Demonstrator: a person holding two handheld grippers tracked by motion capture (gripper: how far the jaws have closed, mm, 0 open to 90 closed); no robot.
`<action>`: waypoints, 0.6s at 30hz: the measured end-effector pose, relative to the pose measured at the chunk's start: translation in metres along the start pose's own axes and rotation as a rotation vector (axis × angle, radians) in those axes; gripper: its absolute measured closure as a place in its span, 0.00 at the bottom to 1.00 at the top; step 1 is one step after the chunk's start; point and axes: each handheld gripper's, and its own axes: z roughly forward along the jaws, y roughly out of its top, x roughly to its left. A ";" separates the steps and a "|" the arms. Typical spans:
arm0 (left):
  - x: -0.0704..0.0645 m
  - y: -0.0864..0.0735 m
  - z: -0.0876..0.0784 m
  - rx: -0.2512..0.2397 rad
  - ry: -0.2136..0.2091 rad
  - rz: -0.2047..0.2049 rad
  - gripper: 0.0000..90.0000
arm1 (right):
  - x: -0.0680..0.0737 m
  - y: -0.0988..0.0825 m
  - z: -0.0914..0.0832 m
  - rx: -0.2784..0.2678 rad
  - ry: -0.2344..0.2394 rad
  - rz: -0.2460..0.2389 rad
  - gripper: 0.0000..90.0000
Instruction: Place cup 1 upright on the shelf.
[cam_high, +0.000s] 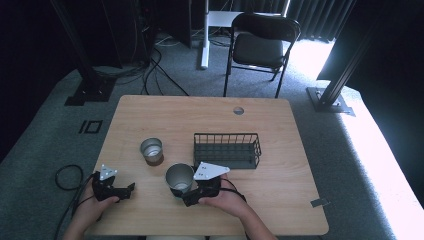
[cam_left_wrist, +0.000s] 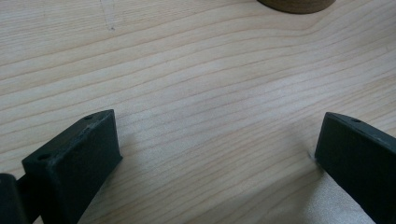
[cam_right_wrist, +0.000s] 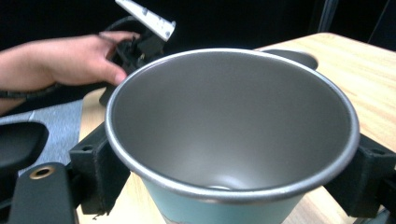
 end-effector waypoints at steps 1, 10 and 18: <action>0.000 0.000 0.000 0.000 0.000 0.000 0.01 | 0.000 0.002 -0.001 -0.001 0.003 0.005 0.15; 0.000 0.000 0.000 0.000 -0.001 -0.002 0.01 | 0.000 0.021 -0.009 -0.032 -0.008 0.006 0.15; 0.000 0.000 0.000 -0.002 0.001 0.000 0.01 | -0.006 0.040 -0.019 -0.072 -0.044 0.019 0.15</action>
